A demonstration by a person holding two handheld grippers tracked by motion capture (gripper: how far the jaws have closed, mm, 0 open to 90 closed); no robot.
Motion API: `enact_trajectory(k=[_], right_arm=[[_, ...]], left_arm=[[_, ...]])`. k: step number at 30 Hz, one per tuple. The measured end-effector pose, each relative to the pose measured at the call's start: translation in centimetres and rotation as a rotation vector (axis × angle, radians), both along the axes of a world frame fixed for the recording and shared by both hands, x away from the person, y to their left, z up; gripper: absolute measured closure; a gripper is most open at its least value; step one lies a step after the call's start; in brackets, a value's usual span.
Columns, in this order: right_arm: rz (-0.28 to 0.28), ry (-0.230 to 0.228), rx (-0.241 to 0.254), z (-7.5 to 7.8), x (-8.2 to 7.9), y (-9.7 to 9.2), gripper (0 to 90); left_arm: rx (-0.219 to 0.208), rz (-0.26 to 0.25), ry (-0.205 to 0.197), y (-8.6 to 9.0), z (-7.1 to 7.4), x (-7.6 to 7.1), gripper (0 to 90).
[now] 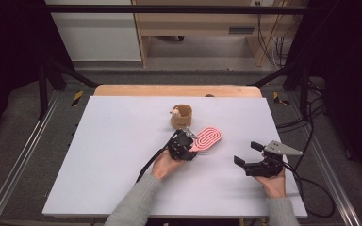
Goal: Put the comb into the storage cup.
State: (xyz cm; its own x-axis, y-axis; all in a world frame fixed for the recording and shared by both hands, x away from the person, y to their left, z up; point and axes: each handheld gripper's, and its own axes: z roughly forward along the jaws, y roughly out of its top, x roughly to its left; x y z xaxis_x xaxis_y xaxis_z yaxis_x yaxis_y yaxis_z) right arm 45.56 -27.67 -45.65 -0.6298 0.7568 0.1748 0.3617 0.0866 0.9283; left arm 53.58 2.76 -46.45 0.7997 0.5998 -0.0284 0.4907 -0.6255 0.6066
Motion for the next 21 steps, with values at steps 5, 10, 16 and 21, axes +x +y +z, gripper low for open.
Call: enact_trajectory(k=[5,10,16,21], right_arm=[[-0.002,-0.001,0.002,0.01,0.00,0.00,0.3],[-0.001,0.000,0.001,0.00,0.01,0.01,0.3],[0.000,0.001,0.001,0.01,0.00,-0.02,0.3],[0.000,0.000,0.001,0.02,-0.01,-0.03,0.3]], left_arm=[[0.011,-0.005,-0.008,-0.10,0.06,-0.06,68.0],[0.015,-0.010,-0.011,-0.15,0.12,-0.12,68.4],[0.011,-0.014,-0.015,-0.15,0.13,-0.19,68.9],[-0.004,-0.014,-0.017,-0.13,0.20,-0.32,69.0]])
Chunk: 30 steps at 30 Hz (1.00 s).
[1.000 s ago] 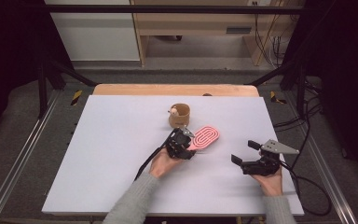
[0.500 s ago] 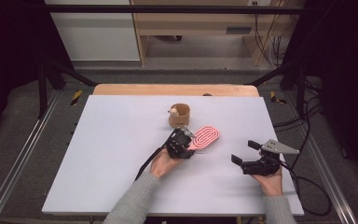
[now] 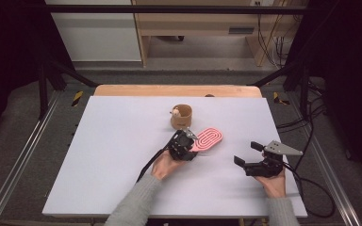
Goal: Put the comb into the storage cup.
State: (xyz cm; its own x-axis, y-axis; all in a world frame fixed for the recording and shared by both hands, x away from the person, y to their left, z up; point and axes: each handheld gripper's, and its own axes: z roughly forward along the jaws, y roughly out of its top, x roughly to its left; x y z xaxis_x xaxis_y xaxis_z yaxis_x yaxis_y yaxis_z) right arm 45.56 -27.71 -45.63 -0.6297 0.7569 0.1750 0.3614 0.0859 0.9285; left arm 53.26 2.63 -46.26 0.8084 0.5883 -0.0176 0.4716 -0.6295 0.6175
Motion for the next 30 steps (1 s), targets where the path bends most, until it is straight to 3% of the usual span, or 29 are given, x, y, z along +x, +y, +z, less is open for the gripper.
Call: enact_trajectory(k=[21,30], right_arm=[[0.001,0.003,0.003,0.0,0.0,0.0,0.3],[0.003,0.007,0.009,0.0,0.0,0.1,0.4]], left_arm=[[-0.099,0.019,-0.103,1.1,2.3,-1.5,69.2],[-0.168,0.043,-0.137,2.6,3.6,-2.5,69.2]])
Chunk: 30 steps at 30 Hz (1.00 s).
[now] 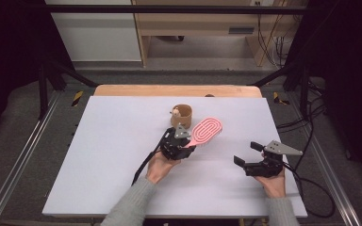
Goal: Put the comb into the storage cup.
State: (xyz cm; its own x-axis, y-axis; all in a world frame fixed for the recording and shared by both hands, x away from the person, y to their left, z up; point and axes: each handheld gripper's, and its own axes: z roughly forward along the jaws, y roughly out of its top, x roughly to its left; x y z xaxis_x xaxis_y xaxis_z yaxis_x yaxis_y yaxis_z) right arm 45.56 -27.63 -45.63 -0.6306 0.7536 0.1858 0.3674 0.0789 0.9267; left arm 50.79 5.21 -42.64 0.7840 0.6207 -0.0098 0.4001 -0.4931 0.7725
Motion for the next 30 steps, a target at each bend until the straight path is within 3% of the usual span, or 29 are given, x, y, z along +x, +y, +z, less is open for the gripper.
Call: enact_trajectory(k=[8,18,30], right_arm=[[0.004,0.006,0.008,0.1,0.0,0.1,0.4],[0.011,0.023,0.021,0.5,0.0,0.5,0.5],[0.036,0.009,0.028,1.4,-0.3,1.6,0.5]], left_arm=[[-0.049,0.033,-0.041,1.5,0.9,-1.1,69.2],[-0.104,0.081,-0.042,3.1,1.0,-1.9,69.1],[-0.149,0.122,-0.062,4.2,1.0,-2.9,69.2]])
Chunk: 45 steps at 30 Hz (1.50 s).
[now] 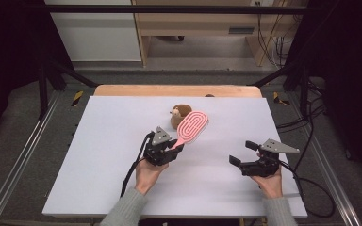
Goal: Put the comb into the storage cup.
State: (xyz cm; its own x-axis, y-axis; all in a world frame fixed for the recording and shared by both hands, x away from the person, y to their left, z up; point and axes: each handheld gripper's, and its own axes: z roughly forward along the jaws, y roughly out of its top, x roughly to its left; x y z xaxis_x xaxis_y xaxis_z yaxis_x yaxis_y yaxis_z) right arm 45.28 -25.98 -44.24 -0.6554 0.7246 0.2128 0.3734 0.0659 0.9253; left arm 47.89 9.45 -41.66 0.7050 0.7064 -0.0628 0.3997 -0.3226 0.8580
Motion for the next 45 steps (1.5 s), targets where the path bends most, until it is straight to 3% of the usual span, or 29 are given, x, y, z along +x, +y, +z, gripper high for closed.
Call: enact_trajectory(k=[7,12,19,28,45], right_arm=[[0.008,-0.004,0.010,0.3,-0.1,0.6,0.5],[0.007,0.001,0.018,0.5,-0.2,1.1,0.5],[0.013,0.004,0.029,0.9,-0.3,2.0,0.5],[0.030,0.000,0.051,1.5,-0.4,3.2,0.5],[0.057,0.038,0.059,1.8,-0.1,5.9,0.8]], left_arm=[[0.003,0.028,-0.035,0.1,0.0,-0.8,69.1],[-0.018,0.032,-0.053,0.1,0.2,-1.4,69.1],[-0.035,0.035,-0.063,-0.1,0.2,-2.0,69.1],[-0.067,0.045,-0.067,-0.2,-0.8,-2.5,69.1],[-0.074,0.070,-0.089,0.0,-1.9,-3.4,69.1]])
